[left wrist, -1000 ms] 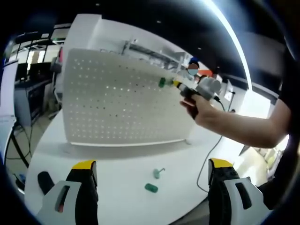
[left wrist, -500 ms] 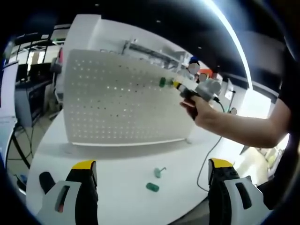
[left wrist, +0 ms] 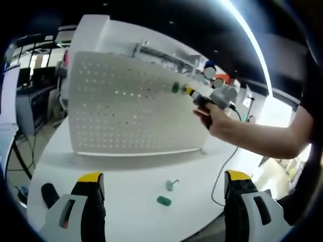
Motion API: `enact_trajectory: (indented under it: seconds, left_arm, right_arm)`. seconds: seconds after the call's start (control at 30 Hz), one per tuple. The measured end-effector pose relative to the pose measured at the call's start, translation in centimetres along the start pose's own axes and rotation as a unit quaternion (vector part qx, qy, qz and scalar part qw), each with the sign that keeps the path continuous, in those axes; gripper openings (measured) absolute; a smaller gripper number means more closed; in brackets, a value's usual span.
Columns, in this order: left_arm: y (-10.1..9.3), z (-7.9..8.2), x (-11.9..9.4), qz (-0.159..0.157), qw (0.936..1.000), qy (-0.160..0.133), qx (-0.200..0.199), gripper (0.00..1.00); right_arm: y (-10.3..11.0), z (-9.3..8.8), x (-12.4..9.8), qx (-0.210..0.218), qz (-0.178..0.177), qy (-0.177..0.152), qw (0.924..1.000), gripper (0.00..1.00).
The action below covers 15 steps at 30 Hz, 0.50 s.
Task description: Insert the hook assembly into the mounting plate slot until the hook locks in place.
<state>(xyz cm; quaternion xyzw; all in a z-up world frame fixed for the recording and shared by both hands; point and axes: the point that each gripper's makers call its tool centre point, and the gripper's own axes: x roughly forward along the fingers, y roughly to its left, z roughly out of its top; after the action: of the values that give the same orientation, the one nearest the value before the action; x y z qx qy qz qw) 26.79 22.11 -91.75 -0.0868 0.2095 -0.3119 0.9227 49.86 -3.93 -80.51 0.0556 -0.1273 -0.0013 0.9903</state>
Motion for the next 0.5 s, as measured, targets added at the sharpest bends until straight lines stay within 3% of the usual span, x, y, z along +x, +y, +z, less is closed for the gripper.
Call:
enact_trajectory:
  seconds: [0.2, 0.33, 0.5]
  left_arm:
    - [-0.07, -0.05, 0.07, 0.000, 1.0000, 0.001, -0.001, 1.00]
    - [-0.05, -0.05, 0.03, 0.001, 1.0000, 0.001, 0.003, 1.00]
    - [-0.12, -0.14, -0.01, 0.002, 1.0000, 0.002, 0.003, 1.00]
  right_arm:
    - [-0.11, -0.31, -0.02, 0.006, 0.001, 0.013, 0.9999, 0.02]
    - [-0.02, -0.58, -0.19, 0.011, 0.003, 0.022, 0.9997, 0.10]
    - [0.11, -0.15, -0.21, 0.017, 0.011, 0.023, 0.9995, 0.12]
